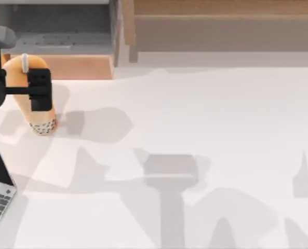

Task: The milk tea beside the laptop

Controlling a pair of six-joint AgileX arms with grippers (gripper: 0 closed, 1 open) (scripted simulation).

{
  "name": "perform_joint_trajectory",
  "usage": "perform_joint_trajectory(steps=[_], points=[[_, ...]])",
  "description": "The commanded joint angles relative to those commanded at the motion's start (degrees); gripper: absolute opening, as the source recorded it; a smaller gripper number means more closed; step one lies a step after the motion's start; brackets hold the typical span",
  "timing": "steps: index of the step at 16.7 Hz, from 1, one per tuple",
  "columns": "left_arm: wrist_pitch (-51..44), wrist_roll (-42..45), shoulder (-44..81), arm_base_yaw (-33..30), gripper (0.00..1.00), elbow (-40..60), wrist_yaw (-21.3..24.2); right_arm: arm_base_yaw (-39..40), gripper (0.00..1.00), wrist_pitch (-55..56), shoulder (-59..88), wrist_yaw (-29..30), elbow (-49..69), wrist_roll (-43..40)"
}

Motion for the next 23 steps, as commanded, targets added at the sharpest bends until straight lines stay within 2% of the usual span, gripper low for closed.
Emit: perform_joint_trajectory(steps=[8, 16, 21, 23], points=[[0.7, 0.1, 1.7, 0.0, 1.00, 0.8, 0.1, 0.0, 1.00, 0.0, 0.0, 0.0, 0.0, 0.0], [14.6, 1.0, 17.2, 1.1, 1.00, 2.2, 1.0, 0.0, 1.00, 0.0, 0.0, 0.0, 0.0, 0.0], [15.6, 1.1, 18.3, 1.2, 1.00, 2.3, 1.1, 0.0, 1.00, 0.0, 0.0, 0.0, 0.0, 0.0], [15.6, 1.1, 18.3, 1.2, 0.85, 2.3, 1.1, 0.0, 1.00, 0.0, 0.0, 0.0, 0.0, 0.0]])
